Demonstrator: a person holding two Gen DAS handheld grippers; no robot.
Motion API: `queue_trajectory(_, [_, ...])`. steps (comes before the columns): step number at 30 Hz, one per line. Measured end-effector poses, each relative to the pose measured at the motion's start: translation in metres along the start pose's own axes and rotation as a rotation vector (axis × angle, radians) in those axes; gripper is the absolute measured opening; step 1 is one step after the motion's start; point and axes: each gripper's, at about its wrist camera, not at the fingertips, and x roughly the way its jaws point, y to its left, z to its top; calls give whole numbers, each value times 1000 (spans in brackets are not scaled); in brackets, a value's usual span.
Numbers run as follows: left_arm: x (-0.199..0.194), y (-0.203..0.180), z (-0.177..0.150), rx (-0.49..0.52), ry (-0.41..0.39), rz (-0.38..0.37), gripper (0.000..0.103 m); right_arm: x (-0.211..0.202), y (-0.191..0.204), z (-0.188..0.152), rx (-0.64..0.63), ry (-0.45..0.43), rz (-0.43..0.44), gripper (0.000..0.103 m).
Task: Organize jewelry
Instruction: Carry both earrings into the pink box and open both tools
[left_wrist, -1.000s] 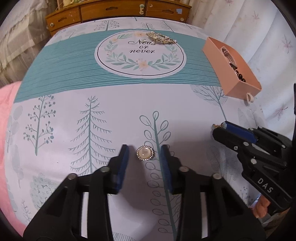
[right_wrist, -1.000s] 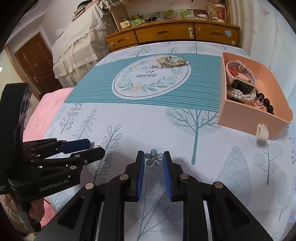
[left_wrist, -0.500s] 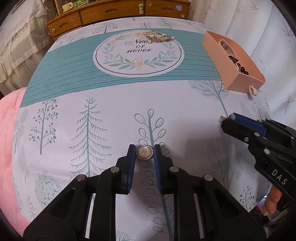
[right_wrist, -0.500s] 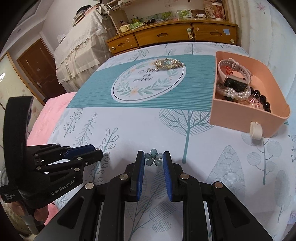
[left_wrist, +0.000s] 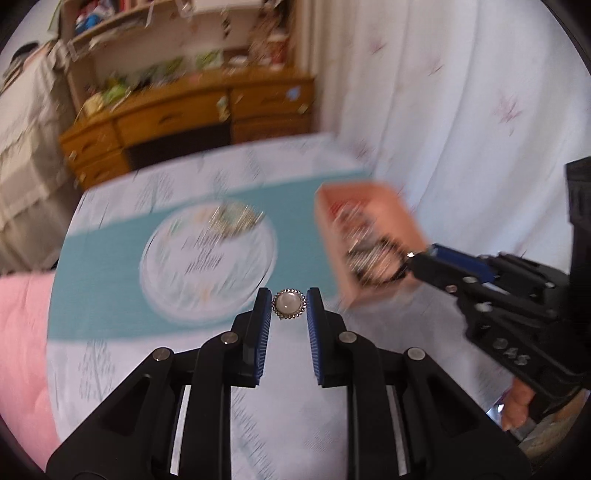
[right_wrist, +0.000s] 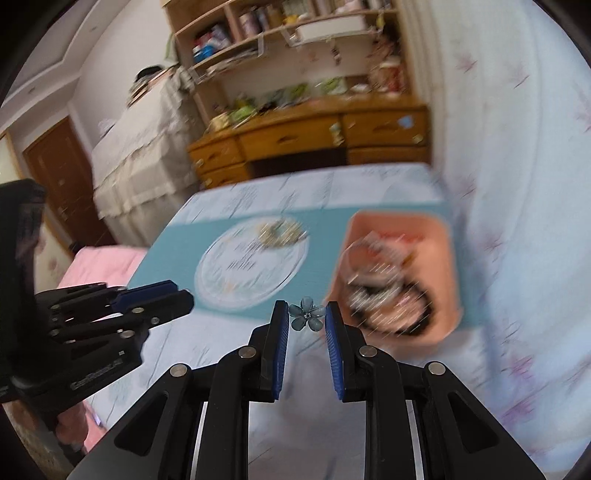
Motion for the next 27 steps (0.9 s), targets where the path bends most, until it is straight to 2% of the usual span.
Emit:
queue_trajectory(4, [13, -27, 36, 4, -20, -79, 17, -1, -34, 32, 52, -15, -57, 20])
queue_trajectory(9, [57, -47, 55, -45, 53, -164, 17, 22, -80, 48, 146, 54, -79, 20])
queue_trajectory(16, [113, -56, 42, -94, 171, -173, 17, 54, -108, 29, 186, 135, -92, 20])
queue_trajectory(21, [127, -53, 35, -106, 207, -181, 17, 71, -113, 19, 193, 168, -83, 22])
queue_trajectory(27, [129, -45, 30, -126, 229, -165, 19, 74, -110, 17, 194, 170, -72, 25])
